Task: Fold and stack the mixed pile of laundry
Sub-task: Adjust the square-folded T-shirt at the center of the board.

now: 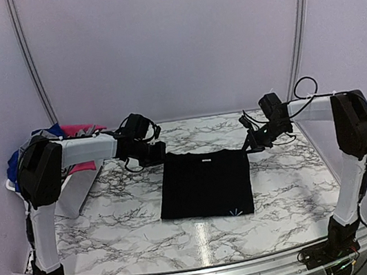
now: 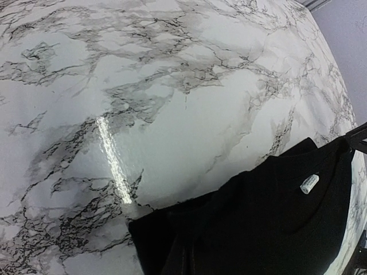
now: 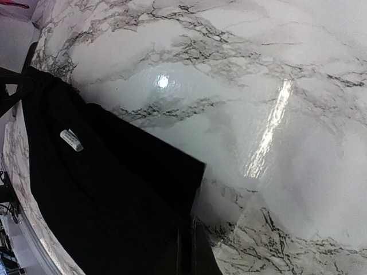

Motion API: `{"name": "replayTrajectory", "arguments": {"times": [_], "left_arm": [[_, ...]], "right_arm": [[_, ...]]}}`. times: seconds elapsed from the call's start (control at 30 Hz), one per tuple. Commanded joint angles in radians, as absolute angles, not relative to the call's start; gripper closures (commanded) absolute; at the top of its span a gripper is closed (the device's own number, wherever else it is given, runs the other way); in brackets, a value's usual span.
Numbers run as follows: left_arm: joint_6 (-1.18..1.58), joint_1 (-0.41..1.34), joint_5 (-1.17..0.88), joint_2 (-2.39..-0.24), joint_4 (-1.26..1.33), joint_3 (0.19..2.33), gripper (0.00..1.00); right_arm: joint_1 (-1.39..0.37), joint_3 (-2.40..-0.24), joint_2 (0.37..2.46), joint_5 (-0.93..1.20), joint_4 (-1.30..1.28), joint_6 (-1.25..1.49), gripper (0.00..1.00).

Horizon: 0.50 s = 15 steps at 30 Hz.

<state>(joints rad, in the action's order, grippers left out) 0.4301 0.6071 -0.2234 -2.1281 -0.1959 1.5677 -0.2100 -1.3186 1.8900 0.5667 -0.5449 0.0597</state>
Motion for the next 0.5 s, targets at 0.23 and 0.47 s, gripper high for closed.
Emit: {"name": "replayTrajectory", "arguments": {"times": [0.23,0.47], "left_arm": [[0.442,0.561,-0.169,-2.227,-0.179,1.590,0.93],[0.409,0.555,-0.089,-2.094,-0.204,1.572,0.29]], "right_arm": [[-0.229,-1.512,2.088,0.452,-0.517,0.081,0.91],[-0.247,-1.710,2.059,0.384,-0.647,0.080,0.48]]}}
